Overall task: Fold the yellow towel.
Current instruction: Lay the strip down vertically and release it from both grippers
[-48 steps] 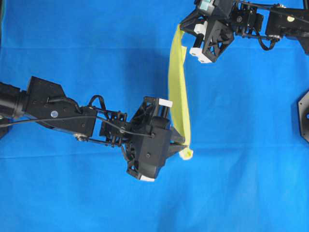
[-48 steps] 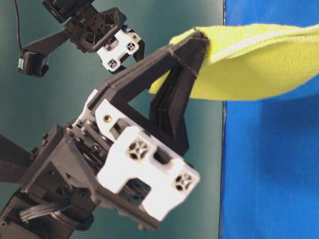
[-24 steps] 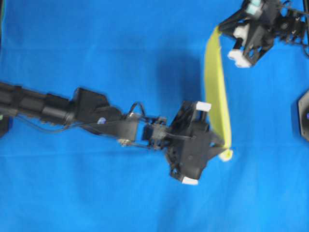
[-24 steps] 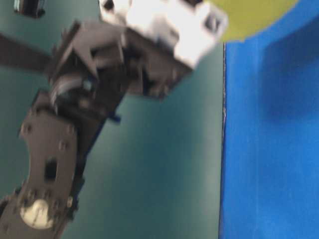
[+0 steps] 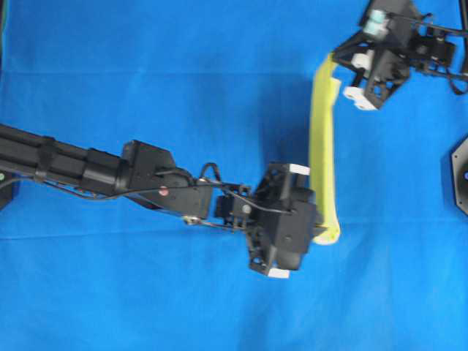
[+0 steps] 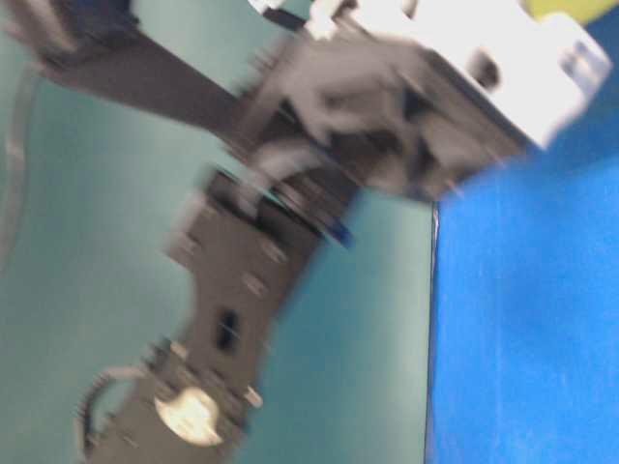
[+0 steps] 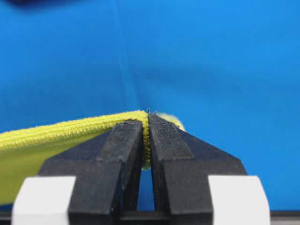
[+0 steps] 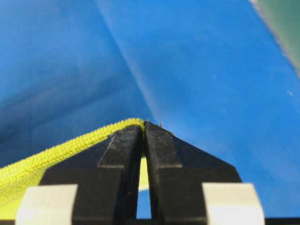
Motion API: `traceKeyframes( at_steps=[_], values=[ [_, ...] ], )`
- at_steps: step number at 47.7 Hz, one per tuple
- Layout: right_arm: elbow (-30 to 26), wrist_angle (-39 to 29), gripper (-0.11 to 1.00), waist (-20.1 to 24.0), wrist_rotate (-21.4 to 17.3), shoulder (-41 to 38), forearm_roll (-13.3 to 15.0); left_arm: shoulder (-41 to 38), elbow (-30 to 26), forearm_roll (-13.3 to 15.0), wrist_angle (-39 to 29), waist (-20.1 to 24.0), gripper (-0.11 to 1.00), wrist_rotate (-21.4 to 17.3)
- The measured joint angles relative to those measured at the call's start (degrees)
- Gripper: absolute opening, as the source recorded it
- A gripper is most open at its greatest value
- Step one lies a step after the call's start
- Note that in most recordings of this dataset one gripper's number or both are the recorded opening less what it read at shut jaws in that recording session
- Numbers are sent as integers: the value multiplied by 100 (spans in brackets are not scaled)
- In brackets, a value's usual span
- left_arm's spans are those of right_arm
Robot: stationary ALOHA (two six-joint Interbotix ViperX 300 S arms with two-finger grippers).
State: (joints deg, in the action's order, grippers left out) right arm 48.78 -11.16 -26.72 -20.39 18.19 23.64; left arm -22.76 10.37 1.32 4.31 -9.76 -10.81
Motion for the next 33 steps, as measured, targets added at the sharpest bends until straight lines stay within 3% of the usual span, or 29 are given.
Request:
traceKeyframes(
  at_steps=[11, 21, 33],
  values=[
    [-729, 527, 3, 114, 0, -1195, 18, 439, 1081, 0, 105, -18, 2, 387],
    [-1160, 563, 3, 176, -18, -1679, 9, 756, 1837, 9, 220, -26, 2, 686],
    [-1230, 598, 3, 272, 18, -1749, 18, 835, 2013, 18, 431, -70, 2, 642]
  ],
)
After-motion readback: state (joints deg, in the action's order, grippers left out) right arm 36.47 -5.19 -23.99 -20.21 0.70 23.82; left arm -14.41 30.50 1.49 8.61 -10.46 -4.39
